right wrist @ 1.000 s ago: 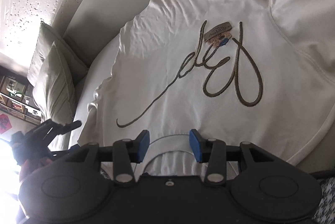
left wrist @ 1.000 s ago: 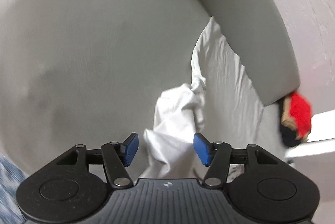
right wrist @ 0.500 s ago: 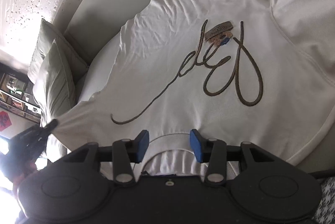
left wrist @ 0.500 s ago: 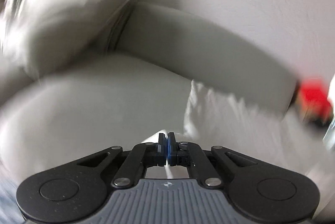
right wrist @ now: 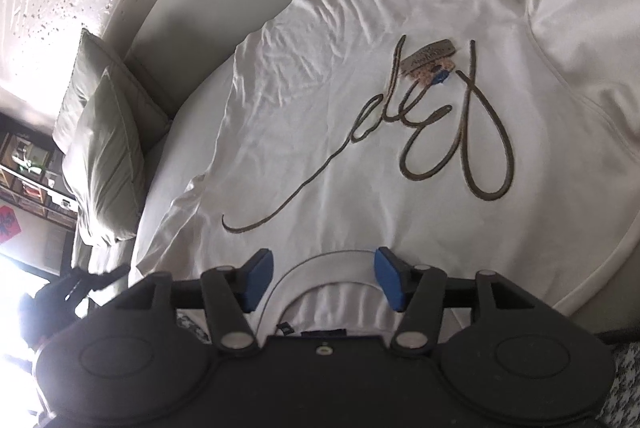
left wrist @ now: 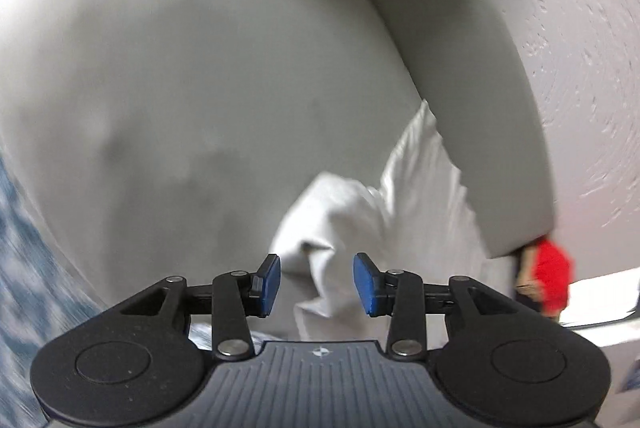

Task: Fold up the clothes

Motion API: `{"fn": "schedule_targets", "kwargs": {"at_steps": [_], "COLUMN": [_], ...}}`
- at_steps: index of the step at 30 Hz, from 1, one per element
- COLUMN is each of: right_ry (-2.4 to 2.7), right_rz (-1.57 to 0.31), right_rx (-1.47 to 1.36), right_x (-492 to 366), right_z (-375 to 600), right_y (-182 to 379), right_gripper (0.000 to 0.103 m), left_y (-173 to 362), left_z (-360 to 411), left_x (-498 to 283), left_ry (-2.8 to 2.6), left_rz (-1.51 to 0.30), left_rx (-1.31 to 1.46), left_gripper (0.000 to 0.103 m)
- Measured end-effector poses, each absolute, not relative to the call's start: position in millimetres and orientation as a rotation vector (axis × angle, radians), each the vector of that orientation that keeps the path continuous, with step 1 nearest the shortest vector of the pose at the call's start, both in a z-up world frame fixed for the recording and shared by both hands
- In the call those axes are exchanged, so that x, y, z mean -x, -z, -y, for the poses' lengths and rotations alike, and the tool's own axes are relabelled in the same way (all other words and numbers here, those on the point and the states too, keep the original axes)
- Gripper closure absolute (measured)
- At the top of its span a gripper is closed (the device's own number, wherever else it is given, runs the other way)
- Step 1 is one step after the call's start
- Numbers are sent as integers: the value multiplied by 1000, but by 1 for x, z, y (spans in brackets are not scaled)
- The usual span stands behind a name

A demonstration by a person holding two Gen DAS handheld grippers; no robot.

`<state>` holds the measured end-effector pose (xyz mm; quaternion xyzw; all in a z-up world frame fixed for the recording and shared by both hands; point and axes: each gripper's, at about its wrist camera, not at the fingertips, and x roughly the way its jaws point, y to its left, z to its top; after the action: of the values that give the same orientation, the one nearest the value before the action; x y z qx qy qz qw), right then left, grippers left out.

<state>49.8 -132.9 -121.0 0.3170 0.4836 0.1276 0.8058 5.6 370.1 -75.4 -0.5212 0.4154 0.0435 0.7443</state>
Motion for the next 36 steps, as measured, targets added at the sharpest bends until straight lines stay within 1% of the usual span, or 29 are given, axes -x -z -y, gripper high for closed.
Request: {"fn": "schedule_targets", "kwargs": {"at_steps": [3,10,14,15,17,18,19,21,23,27,28,29,32,34,36], "right_ry": [-273,-272,-278,-280,-282,-282,-282,-282,-282,-282,-282,-282,-284,-288,-293], "right_rz": [-1035,-1036,-1034,-1033,-1032,-1032,-1032,-1033,-1034,-1035,-1035,-1036,-1038,-1042,-1044], "right_rx": [-664,-653,-624,-615,-609,-612,-616,-619,-623,-631,-633,-635,-638,-631,-621], "right_x": [-49,-50,-50,-49,-49,-49,-49,-49,-49,-49,-49,-49,-50,-51,-50], "right_z": [131,130,126,125,124,125,125,126,126,127,127,127,127,125,125], "right_y": [120,119,118,117,117,117,117,117,118,118,118,118,118,117,115], "right_gripper": [48,47,44,44,44,44,44,44,44,44,44,44,42,40,40], "left_y": [91,111,109,107,102,100,96,88,71,19,10,7,29,38,29], "left_z": [-370,-378,-384,-386,-389,-390,-388,-385,-374,-340,-330,-320,-317,-335,-342], "left_x": [-13,-12,-14,-17,-23,-27,-30,-37,-37,-1,9,12,-9,-4,5], "left_ry": [-83,-109,-166,-173,-181,-182,-180,-175,-194,-222,-240,-275,-349,-367,-344], "left_rz": [-917,-817,-801,-798,-798,-804,-808,-813,-771,-565,-536,-543,-746,-833,-786], "left_rx": [1249,1498,1501,1479,1421,1388,1339,1234,1075,716,611,504,348,418,475], "left_gripper": [66,66,67,69,80,93,100,103,103,103,103,103,103,103,103]}}
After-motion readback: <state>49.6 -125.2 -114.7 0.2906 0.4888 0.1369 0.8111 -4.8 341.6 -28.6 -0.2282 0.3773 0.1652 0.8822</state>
